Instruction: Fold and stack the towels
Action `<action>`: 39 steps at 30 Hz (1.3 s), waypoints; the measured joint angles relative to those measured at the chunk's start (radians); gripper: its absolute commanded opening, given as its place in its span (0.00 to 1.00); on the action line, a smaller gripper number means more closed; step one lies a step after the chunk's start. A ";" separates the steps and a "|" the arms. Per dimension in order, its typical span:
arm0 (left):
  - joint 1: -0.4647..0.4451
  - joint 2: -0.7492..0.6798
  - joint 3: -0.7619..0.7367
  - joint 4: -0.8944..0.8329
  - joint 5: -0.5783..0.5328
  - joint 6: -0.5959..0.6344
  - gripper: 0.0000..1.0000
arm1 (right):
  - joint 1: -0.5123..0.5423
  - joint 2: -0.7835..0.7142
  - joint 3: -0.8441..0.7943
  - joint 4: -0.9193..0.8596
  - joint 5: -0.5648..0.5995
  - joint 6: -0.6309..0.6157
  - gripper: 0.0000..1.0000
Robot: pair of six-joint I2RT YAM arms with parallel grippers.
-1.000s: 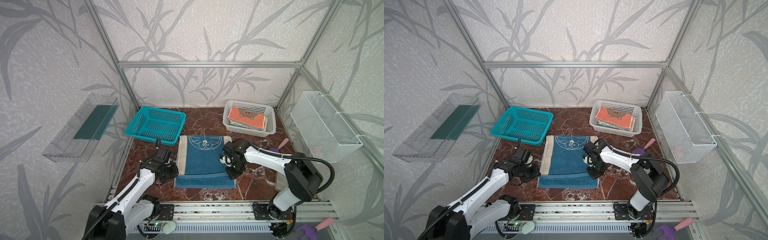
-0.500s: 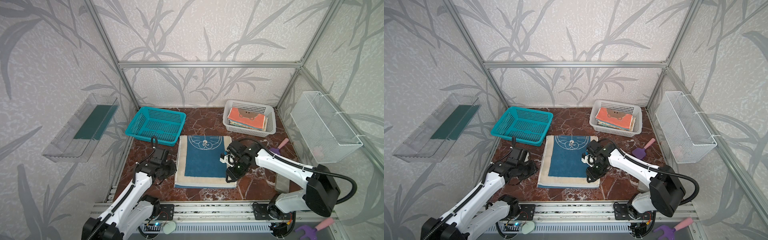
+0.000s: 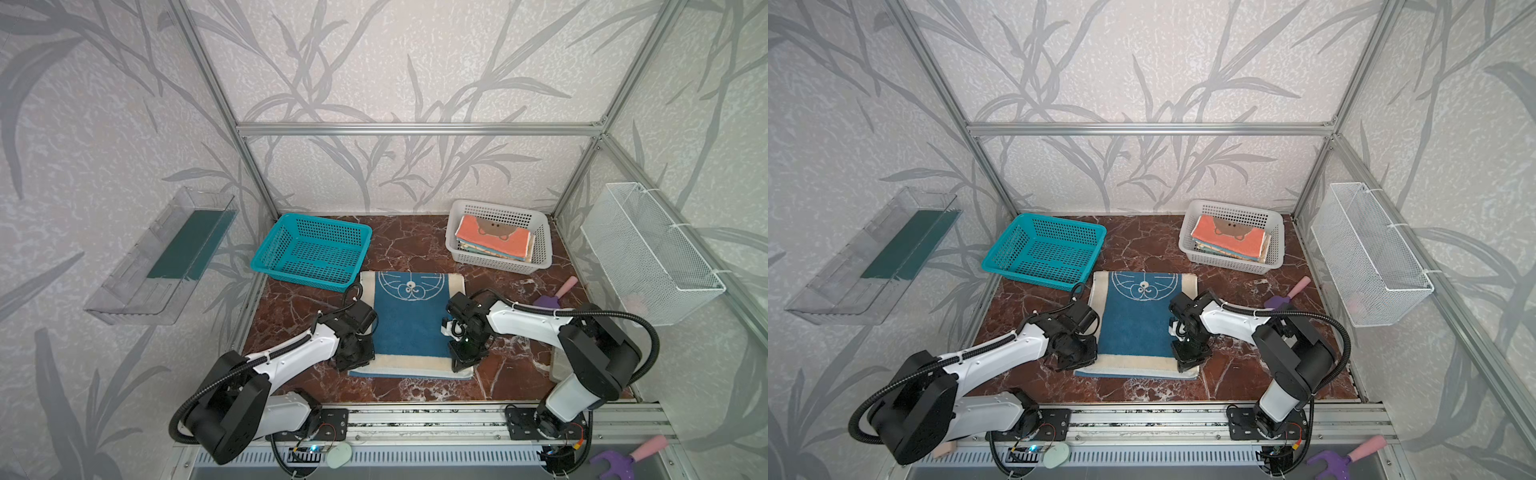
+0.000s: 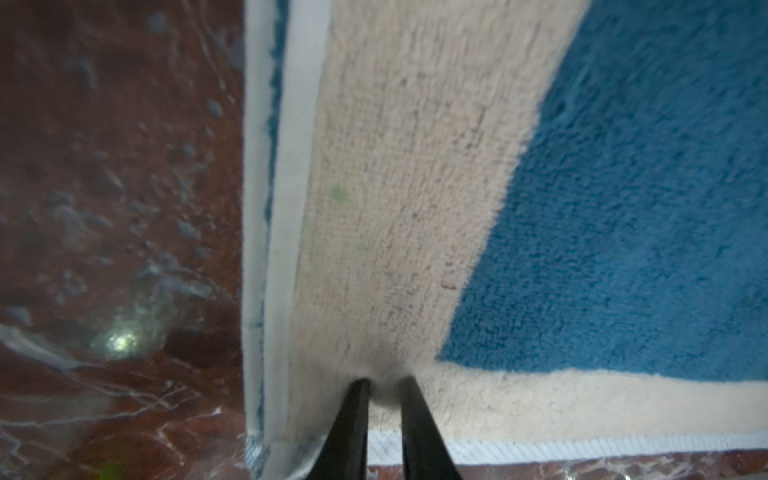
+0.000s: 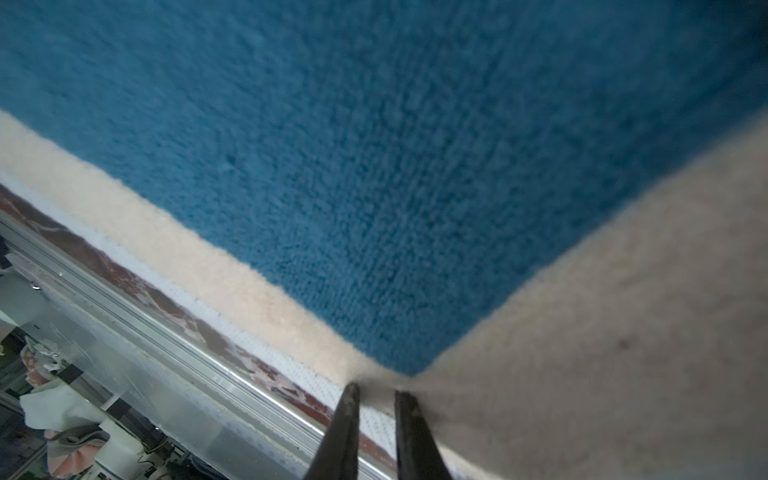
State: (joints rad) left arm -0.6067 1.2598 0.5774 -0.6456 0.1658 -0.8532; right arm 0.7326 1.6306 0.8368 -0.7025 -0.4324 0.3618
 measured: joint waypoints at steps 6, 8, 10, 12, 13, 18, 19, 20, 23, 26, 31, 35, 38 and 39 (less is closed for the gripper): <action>-0.090 -0.061 -0.046 0.009 -0.053 -0.102 0.10 | 0.020 -0.119 -0.129 0.073 -0.024 0.082 0.17; -0.129 -0.086 -0.062 0.012 -0.050 -0.136 0.08 | 0.033 -0.174 -0.174 0.074 -0.022 0.117 0.17; -0.151 -0.090 -0.059 0.004 -0.032 -0.144 0.08 | 0.040 -0.224 -0.194 0.043 0.001 0.144 0.18; -0.157 -0.077 -0.032 -0.037 -0.028 -0.137 0.13 | 0.044 -0.278 -0.188 -0.019 0.056 0.161 0.21; -0.155 -0.064 -0.002 -0.069 -0.030 -0.120 0.15 | 0.044 -0.310 -0.168 -0.057 0.093 0.165 0.24; -0.039 0.042 0.249 -0.136 -0.006 -0.009 0.26 | -0.042 -0.376 0.043 -0.114 0.203 0.114 0.26; -0.011 0.082 0.319 -0.131 -0.007 0.029 0.29 | -0.083 -0.370 0.080 -0.103 0.215 0.097 0.25; 0.011 0.122 0.381 -0.128 -0.008 0.058 0.31 | -0.129 -0.361 0.106 -0.086 0.225 0.084 0.25; 0.060 0.259 0.562 -0.119 -0.020 0.141 0.35 | -0.262 -0.305 0.129 -0.022 0.246 0.061 0.25; 0.087 0.418 0.721 -0.097 -0.037 0.214 0.35 | -0.362 -0.224 0.114 0.073 0.258 0.070 0.27; 0.119 0.661 0.895 -0.070 -0.046 0.297 0.42 | -0.427 -0.120 0.091 0.244 0.283 0.116 0.37; 0.155 0.760 0.928 -0.075 -0.045 0.345 0.55 | -0.444 -0.047 0.092 0.354 0.294 0.144 0.46; 0.196 0.785 0.929 -0.089 -0.051 0.378 0.56 | -0.445 0.005 0.101 0.401 0.294 0.152 0.47; 0.211 0.788 0.929 -0.093 -0.053 0.389 0.56 | -0.445 0.024 0.108 0.415 0.294 0.154 0.47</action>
State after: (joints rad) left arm -0.3962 2.0480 1.5063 -0.7383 0.1123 -0.4641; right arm 0.2878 1.6547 0.9443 -0.2874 -0.1379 0.5163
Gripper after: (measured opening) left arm 0.559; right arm 0.468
